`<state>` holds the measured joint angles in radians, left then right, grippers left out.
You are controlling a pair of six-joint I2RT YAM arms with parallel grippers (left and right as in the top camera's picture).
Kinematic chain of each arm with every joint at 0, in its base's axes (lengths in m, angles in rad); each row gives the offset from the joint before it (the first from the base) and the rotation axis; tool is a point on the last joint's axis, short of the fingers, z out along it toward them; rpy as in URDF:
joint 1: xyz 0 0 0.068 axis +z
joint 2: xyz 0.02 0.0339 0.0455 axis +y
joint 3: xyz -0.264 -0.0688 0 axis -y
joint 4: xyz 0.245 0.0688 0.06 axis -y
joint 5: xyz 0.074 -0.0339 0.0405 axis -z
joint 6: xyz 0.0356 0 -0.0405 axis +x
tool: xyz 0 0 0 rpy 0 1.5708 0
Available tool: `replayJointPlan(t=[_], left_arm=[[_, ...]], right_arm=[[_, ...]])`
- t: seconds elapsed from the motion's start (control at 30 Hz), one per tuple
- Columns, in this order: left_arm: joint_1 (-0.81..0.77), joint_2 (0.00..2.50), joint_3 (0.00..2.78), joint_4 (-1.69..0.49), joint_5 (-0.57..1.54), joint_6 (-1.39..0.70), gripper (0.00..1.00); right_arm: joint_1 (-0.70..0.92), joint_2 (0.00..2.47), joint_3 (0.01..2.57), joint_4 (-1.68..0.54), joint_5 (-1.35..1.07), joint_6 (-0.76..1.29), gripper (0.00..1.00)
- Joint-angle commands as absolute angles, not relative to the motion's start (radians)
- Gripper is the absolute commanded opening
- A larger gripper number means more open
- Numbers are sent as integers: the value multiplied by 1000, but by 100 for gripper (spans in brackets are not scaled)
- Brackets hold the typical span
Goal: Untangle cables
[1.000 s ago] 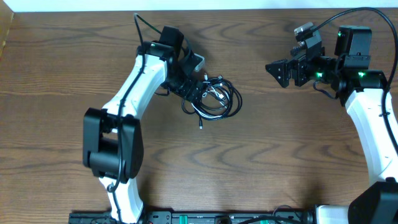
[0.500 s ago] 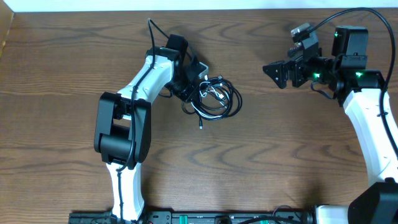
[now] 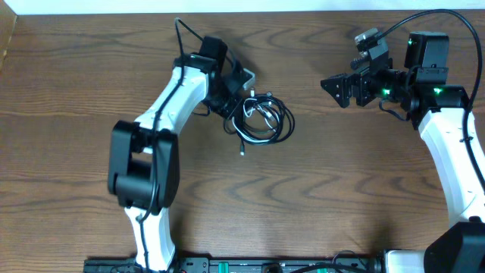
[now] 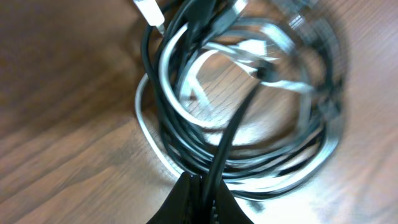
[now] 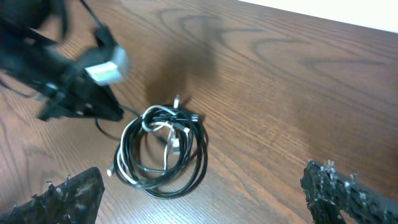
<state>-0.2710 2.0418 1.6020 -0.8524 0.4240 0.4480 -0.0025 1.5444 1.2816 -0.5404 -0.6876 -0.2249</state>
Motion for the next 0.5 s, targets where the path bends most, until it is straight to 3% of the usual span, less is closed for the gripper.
replayJointPlan(t=[0.0, 0.47], left_arm=[[-270, 1911, 1613, -847, 494, 371, 7], [-270, 1654, 1613, -745, 622, 193, 8]], right_arm=[[8, 1545, 1279, -532, -683, -176, 98], [63, 1546, 1279, -516, -572, -101, 97]])
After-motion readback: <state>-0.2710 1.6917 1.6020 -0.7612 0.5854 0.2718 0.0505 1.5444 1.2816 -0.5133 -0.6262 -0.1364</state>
